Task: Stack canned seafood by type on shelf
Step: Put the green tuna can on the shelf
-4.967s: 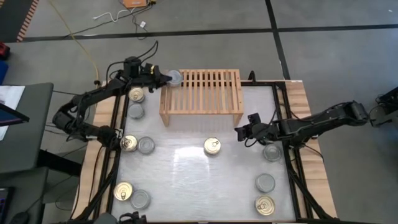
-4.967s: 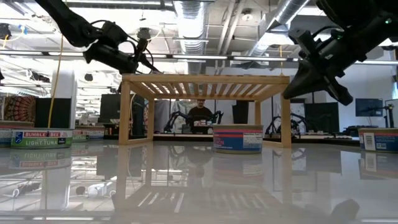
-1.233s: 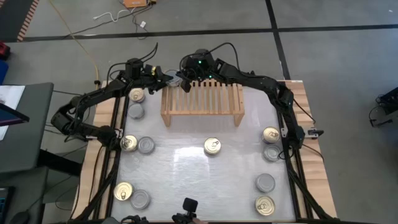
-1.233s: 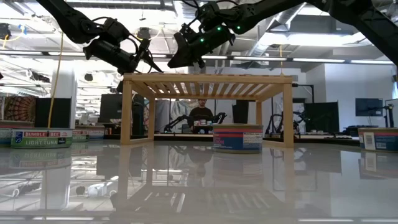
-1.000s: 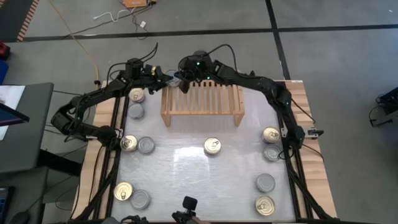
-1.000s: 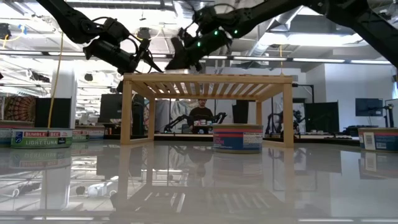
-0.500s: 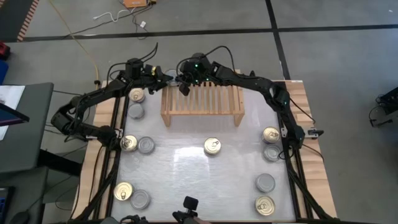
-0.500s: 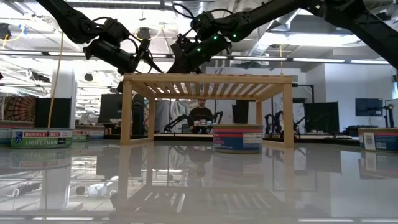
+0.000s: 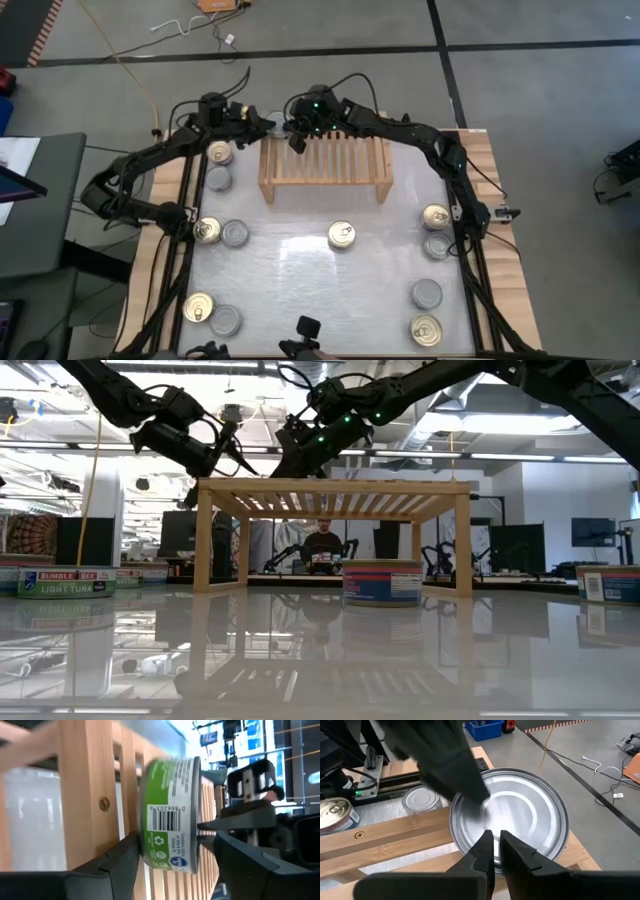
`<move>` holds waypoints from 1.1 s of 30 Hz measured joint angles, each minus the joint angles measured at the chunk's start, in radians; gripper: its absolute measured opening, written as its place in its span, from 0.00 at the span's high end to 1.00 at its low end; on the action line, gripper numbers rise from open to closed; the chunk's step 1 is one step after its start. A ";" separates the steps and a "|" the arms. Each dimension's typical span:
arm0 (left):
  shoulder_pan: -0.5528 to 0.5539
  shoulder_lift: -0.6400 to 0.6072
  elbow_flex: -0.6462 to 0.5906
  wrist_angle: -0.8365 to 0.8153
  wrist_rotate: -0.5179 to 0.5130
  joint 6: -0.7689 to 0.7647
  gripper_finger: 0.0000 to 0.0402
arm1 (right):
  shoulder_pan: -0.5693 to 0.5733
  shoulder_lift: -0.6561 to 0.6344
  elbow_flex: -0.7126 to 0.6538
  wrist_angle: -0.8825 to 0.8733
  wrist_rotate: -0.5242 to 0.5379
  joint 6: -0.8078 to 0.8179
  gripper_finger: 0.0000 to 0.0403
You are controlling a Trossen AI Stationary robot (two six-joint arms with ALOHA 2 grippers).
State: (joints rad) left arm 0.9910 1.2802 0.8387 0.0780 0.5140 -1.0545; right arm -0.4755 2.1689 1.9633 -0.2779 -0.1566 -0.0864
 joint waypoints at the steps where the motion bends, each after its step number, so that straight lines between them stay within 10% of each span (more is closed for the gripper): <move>1: 0.011 -0.014 0.000 0.000 -0.003 0.006 0.40 | 0.000 0.000 0.000 0.000 0.000 0.000 0.84; 33: 0.091 -0.183 0.001 -0.189 -0.003 0.121 0.40 | -0.006 -0.022 0.000 0.035 0.000 0.072 0.84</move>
State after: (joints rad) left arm 1.0817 1.0973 0.8398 -0.1106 0.5115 -0.9340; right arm -0.4814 2.1465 1.9636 -0.2425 -0.1568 -0.0147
